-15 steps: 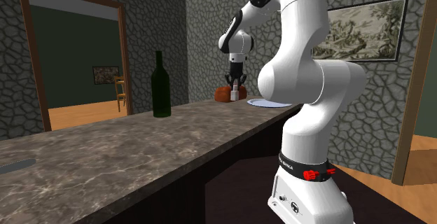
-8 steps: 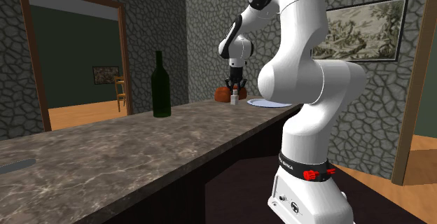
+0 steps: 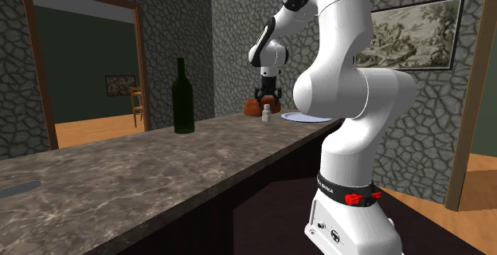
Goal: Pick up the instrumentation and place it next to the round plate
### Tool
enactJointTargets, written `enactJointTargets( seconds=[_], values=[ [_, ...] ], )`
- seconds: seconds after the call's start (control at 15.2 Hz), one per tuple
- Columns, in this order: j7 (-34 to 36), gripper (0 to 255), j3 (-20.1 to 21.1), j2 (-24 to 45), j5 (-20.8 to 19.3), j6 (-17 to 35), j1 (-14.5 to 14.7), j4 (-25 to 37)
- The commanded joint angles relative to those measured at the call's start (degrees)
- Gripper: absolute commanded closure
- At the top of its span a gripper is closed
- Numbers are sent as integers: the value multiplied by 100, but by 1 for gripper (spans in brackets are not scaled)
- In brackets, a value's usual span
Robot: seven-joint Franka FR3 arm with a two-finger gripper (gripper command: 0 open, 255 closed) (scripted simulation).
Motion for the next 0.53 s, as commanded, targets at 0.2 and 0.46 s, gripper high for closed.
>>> enactJointTargets(
  seconds=[0.2, 0.46],
  values=[
    [-13, 0, 8, -112, 20, -146, -8, 35],
    [-45, 0, 26, -396, 71, -569, -25, 176]
  ],
)
